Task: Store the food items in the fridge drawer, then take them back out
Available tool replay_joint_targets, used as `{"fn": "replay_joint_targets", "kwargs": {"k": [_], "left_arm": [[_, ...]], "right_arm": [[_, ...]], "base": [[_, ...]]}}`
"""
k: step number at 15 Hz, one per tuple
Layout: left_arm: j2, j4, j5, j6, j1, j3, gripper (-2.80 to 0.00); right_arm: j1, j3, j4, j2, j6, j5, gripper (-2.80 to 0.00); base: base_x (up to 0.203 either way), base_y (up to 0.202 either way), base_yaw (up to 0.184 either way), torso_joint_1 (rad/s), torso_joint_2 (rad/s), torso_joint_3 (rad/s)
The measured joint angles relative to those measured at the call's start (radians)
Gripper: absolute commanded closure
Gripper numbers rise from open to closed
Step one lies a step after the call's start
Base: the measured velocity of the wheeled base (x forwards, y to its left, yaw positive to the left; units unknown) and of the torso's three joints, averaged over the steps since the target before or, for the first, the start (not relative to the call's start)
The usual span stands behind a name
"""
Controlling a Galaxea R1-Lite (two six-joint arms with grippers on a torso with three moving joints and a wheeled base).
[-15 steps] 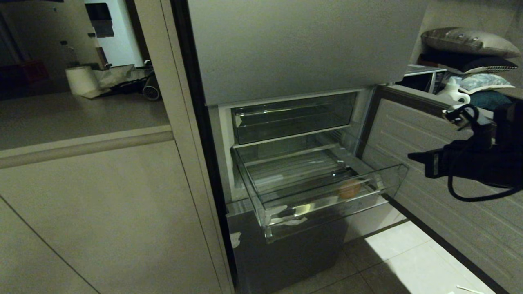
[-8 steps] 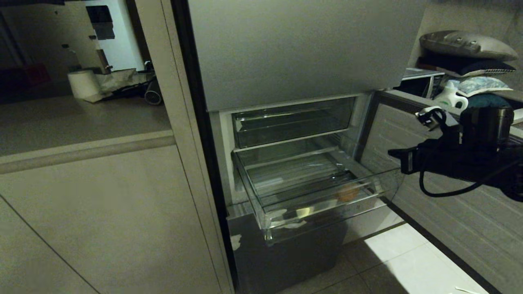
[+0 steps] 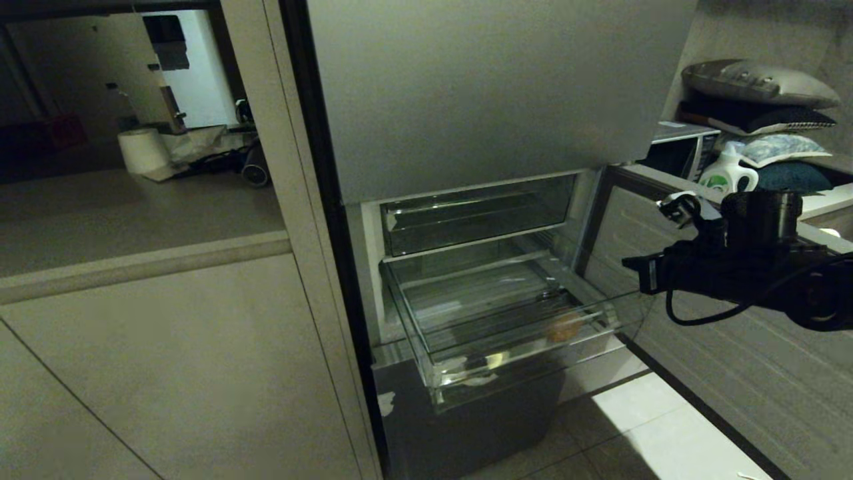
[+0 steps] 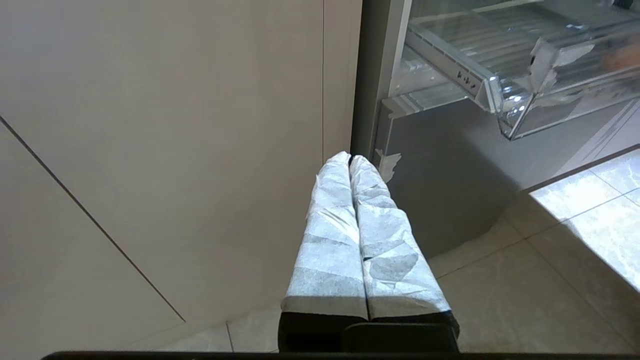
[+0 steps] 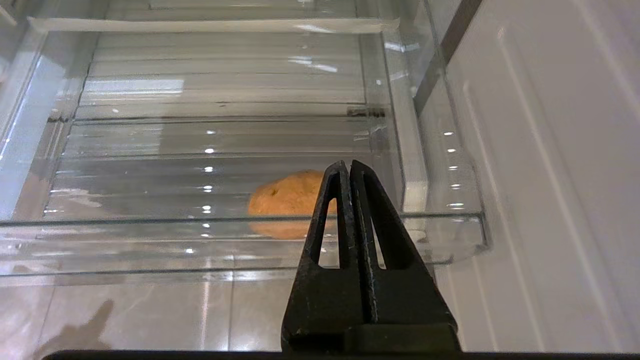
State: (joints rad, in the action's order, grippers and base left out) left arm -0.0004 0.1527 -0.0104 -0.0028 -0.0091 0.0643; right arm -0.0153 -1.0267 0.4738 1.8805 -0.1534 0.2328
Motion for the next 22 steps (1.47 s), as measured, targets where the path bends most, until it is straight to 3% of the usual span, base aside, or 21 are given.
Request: {"fn": "replay_joint_targets", "kwargs": {"k": [10, 14, 17, 22], "left_arm": [[0.000, 0.000, 0.000, 0.000, 0.000, 0.000, 0.00], [0.000, 0.000, 0.000, 0.000, 0.000, 0.000, 0.00], [0.000, 0.000, 0.000, 0.000, 0.000, 0.000, 0.00], [0.000, 0.000, 0.000, 0.000, 0.000, 0.000, 0.00]], "right_arm": [[-0.109, -0.091, -0.013, 0.167, 0.004, -0.066, 0.00], [-0.112, -0.150, -0.026, 0.238, 0.001, -0.162, 0.00], [-0.112, -0.277, -0.160, 0.296, 0.021, -0.201, 0.00], [-0.122, -0.576, -0.521, 0.388, 0.154, -0.167, 0.00]], "base": [[0.000, 0.000, 0.000, 0.124, -0.25, -0.132], [0.000, 0.000, 0.000, 0.000, 0.00, 0.000], [0.000, 0.000, 0.000, 0.000, 0.00, 0.000], [0.000, 0.000, 0.000, 0.000, 0.00, 0.000]]}}
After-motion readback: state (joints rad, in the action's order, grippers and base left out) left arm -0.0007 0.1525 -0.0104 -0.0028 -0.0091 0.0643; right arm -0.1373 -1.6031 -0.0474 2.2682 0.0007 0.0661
